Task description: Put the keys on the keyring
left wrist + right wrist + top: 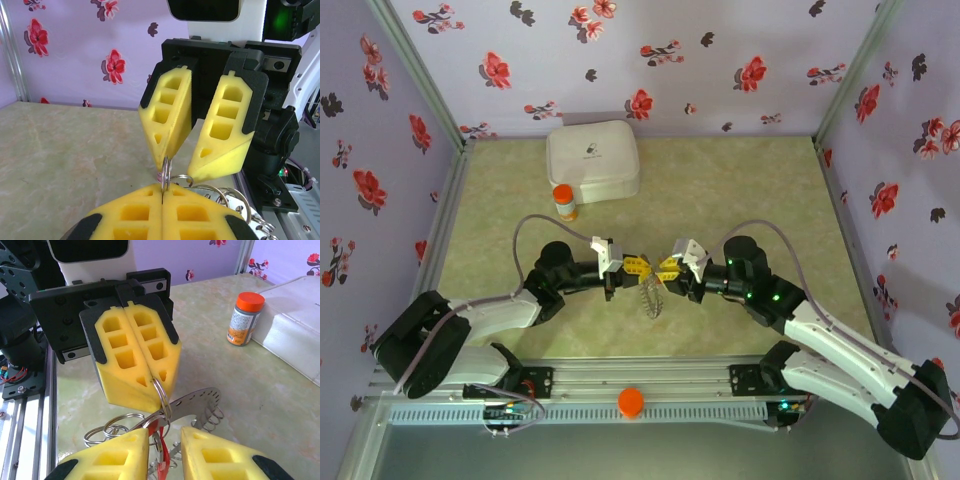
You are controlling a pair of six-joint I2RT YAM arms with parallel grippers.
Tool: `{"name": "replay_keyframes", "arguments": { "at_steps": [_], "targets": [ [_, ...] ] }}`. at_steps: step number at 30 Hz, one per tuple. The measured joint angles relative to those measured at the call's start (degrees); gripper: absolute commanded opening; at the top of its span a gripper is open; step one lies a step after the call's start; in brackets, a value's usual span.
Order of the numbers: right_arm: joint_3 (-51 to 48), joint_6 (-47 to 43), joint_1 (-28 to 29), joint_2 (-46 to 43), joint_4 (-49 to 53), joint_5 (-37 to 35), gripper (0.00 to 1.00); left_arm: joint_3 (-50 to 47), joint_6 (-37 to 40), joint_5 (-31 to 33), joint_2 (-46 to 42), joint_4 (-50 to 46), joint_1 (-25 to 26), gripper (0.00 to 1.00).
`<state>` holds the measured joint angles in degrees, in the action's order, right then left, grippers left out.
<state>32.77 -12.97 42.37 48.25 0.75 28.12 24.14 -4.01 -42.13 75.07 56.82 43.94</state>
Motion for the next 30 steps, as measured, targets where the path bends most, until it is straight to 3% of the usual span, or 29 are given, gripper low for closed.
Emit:
{"name": "replay_keyframes", "arguments": {
  "at_steps": [7, 14, 19, 25, 27, 30],
  "targets": [
    [0.61, -0.96, 0.0, -0.33, -0.35, -2.84, 0.25, 0.0, 0.04, -0.17, 0.11, -0.37, -0.24, 0.0],
    [2.23, -1.55, 0.0, 3.06, -0.26, 0.02, 0.25, 0.0, 0.04, -0.94, 0.13, -1.36, -0.31, 0.0],
    [2.86, -1.6, 0.0, 4.76, -0.17, 2.8, 0.16, 0.0, 0.02, -1.86, 0.13, -1.6, -0.35, 0.0],
    [4.22, -3.28, -0.13, 6.08, 2.14, 5.16, 0.0, 0.0, -0.02, -2.62, 0.15, -1.99, -0.42, 0.0],
    [5.11, -4.2, -0.13, 6.64, 3.58, 5.51, 0.0, 0.0, -0.04, -2.69, 0.15, -2.27, -0.46, 0.26],
    [6.82, -5.75, -0.11, 7.85, 6.67, 5.7, 0.0, 0.15, 1.16, -2.08, -0.13, -3.85, -0.46, 0.42]
  ]
}}
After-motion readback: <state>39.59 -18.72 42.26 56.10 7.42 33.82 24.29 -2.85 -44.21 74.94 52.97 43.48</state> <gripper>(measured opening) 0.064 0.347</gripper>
